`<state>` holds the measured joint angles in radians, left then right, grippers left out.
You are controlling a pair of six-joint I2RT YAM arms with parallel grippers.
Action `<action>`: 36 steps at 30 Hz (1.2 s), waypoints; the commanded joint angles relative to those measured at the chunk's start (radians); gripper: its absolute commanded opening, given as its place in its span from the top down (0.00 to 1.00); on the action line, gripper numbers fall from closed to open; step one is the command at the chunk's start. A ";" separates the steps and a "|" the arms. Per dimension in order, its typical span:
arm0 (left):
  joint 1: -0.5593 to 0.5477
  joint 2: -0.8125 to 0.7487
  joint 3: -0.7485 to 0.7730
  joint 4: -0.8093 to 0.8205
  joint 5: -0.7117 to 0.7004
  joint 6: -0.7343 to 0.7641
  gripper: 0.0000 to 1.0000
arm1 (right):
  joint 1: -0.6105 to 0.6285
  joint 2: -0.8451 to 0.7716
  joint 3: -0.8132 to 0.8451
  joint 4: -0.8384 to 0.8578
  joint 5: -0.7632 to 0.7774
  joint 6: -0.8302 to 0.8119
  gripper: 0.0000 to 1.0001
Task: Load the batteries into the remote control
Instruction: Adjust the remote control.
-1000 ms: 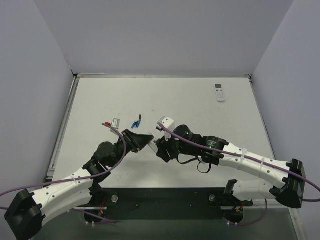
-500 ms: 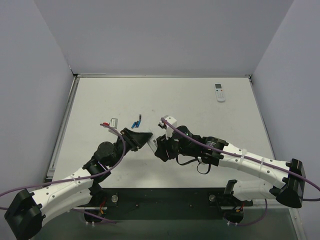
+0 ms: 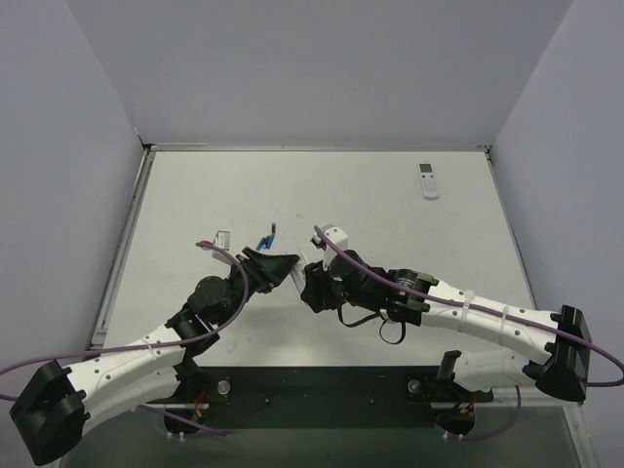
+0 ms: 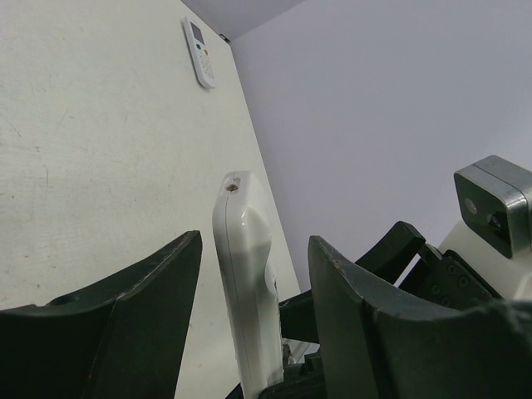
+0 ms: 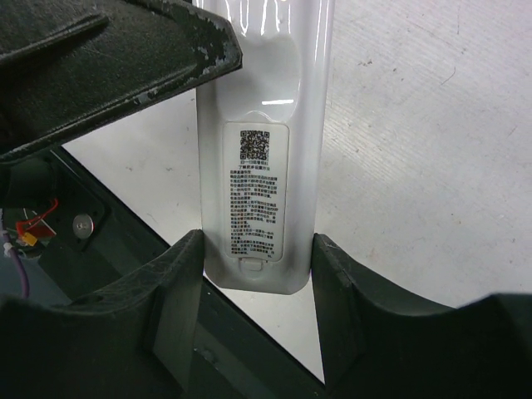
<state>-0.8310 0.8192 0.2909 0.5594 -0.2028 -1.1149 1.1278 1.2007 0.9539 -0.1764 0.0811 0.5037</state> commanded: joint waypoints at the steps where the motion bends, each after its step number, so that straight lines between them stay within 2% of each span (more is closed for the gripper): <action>1: -0.016 0.023 0.051 0.079 -0.035 0.015 0.37 | 0.015 0.011 0.022 0.005 0.062 0.033 1.00; 12: -0.023 0.080 0.056 0.097 -0.050 0.007 0.40 | 0.044 0.043 0.052 -0.017 0.101 0.039 1.00; 13: -0.025 0.081 0.054 0.099 -0.050 0.007 0.44 | 0.043 0.045 0.055 -0.021 0.103 0.039 1.00; 14: -0.025 0.080 0.054 0.097 -0.050 0.007 0.55 | 0.046 0.046 0.055 -0.021 0.103 0.041 1.00; 20: -0.023 0.075 0.053 0.094 -0.046 0.003 0.87 | 0.046 0.049 0.057 -0.021 0.109 0.050 1.00; 21: -0.023 0.075 0.053 0.094 -0.044 0.001 0.92 | 0.044 0.051 0.059 -0.021 0.106 0.049 0.98; 22: -0.023 0.074 0.051 0.089 -0.046 0.000 0.99 | 0.044 0.050 0.059 -0.021 0.094 0.048 0.91; 23: -0.025 0.069 0.051 0.083 -0.050 -0.006 1.00 | 0.046 0.046 0.057 -0.014 0.091 0.041 0.75; 24: -0.023 0.064 0.050 0.074 -0.052 -0.011 1.00 | 0.044 0.033 0.048 -0.006 0.083 0.033 0.67; 25: -0.019 0.058 0.050 0.048 -0.055 -0.017 1.00 | 0.046 0.022 0.040 0.015 0.079 0.023 0.52; 27: -0.010 0.032 0.045 0.017 -0.058 -0.039 1.00 | 0.046 -0.025 0.008 0.043 0.059 -0.031 0.38; 28: 0.006 0.022 0.044 -0.018 -0.055 -0.048 1.00 | 0.044 -0.044 -0.004 0.073 0.054 -0.053 0.34; 33: 0.085 -0.037 0.027 -0.092 0.047 -0.123 1.00 | 0.043 -0.196 -0.072 0.141 0.036 -0.244 0.31; 36: 0.139 -0.043 0.019 -0.102 0.146 -0.158 1.00 | 0.043 -0.272 -0.099 0.153 -0.073 -0.367 0.32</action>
<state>-0.7479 0.7963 0.2962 0.4744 -0.1928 -1.2079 1.1667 1.0218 0.8848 -0.1009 0.1165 0.3367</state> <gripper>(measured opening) 0.369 0.685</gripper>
